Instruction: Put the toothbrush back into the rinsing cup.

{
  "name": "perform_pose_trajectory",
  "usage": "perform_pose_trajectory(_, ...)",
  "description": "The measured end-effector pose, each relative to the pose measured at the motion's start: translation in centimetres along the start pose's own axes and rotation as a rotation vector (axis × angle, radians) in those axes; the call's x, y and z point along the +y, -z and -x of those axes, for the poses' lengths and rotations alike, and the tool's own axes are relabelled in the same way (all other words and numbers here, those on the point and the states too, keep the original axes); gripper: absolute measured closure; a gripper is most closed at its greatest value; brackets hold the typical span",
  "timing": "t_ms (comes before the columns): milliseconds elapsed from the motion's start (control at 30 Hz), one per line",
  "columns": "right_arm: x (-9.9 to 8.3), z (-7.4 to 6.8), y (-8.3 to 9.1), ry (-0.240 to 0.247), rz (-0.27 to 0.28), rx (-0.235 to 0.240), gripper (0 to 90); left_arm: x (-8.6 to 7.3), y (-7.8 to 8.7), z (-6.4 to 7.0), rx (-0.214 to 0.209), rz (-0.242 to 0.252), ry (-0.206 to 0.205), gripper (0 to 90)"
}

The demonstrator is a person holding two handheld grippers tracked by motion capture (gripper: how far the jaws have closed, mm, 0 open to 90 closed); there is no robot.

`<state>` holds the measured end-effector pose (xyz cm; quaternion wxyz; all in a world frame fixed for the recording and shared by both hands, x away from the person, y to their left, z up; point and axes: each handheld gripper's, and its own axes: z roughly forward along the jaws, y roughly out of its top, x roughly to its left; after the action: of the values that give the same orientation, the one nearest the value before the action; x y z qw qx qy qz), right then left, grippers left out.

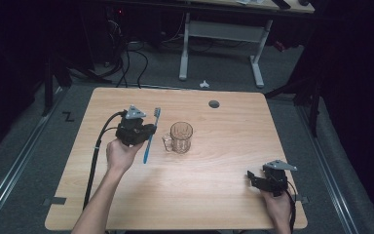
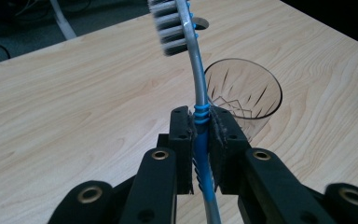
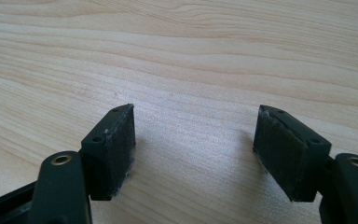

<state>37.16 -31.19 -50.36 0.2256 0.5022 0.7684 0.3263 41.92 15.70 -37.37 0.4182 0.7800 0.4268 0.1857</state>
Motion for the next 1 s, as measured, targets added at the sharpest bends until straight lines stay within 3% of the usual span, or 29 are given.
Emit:
perform_pose_trajectory(200,0.0,0.0,0.0,0.002,0.0,0.001,29.7,0.3,-0.3,-0.2,0.0,0.024,0.017,80.2)
perform_pose_trajectory(467,0.0,0.0,0.0,-0.001,0.0,0.0,29.7,1.3,-0.6,0.3,0.019,0.052,-0.014,80.2)
perform_pose_trajectory(1000,0.0,0.0,0.0,0.002,0.0,0.001,29.6,2.6,-1.9,0.6,0.03,0.083,-0.026,80.3)
